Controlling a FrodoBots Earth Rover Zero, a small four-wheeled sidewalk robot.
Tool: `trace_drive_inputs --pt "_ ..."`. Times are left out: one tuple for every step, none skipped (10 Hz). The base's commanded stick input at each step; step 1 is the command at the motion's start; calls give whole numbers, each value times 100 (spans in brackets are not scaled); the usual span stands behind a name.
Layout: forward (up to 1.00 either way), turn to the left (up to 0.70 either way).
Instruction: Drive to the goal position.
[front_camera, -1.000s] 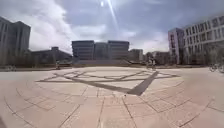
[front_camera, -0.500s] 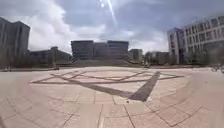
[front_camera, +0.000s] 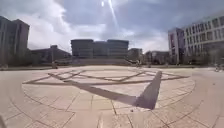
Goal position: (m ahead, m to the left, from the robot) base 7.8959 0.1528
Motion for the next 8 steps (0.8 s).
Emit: trace_drive_inputs --pt "70 0" --pt "70 0" --pt "70 0" --pt "70 0" --pt "70 0" --pt "70 0" --pt "70 0" --pt "70 0"
